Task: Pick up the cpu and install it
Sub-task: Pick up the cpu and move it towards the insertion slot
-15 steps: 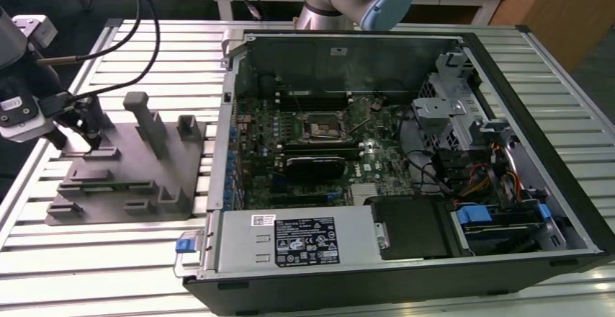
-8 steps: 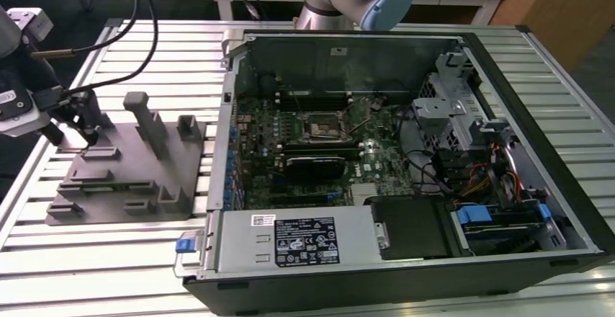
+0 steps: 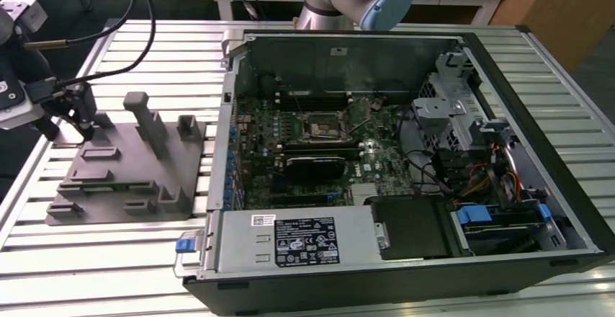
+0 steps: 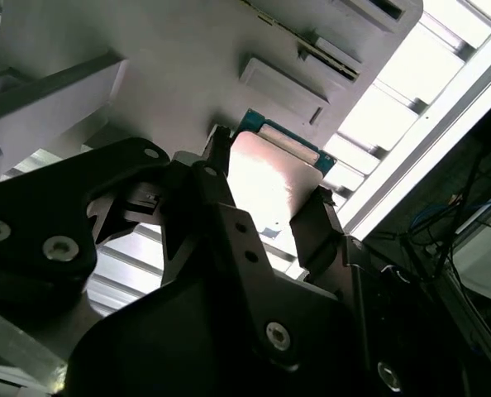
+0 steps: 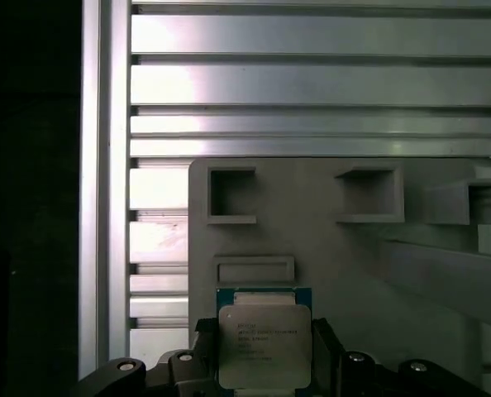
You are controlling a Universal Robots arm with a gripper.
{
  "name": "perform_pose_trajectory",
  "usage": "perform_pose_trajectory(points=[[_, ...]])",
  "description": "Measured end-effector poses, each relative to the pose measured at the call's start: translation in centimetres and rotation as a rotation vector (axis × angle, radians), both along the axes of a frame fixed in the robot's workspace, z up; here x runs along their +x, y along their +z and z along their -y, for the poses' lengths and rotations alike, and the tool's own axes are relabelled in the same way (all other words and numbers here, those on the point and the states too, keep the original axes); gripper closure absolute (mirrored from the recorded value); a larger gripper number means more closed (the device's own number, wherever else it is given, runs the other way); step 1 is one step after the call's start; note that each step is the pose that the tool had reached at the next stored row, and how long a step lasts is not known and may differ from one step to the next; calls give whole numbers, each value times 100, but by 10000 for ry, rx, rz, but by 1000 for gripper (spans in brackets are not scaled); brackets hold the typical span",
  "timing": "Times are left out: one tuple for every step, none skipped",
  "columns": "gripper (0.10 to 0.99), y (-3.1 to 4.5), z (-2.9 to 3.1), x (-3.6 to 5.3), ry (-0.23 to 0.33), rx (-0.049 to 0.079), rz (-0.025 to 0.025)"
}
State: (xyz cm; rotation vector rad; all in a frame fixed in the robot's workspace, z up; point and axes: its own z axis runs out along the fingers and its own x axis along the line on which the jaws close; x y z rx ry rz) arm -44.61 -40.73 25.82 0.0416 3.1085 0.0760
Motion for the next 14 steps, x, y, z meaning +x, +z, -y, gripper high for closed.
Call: perform_pose_trajectory(points=[[545,14,0,0,0,0,0],[545,28,0,0,0,0,-1],[545,42,0,0,0,0,1],[545,57,0,0,0,0,0],[545,71,0,0,0,0,0],[545,86,0,0,0,0,-1],[545,101,0,0,0,0,0],[545,116,0,0,0,0,0],[545,131,0,0,0,0,-1],[545,146,0,0,0,0,0],[545,161,0,0,0,0,0],[545,176,0,0,0,0,0],[545,191,0,0,0,0,0],[545,207,0,0,0,0,0]])
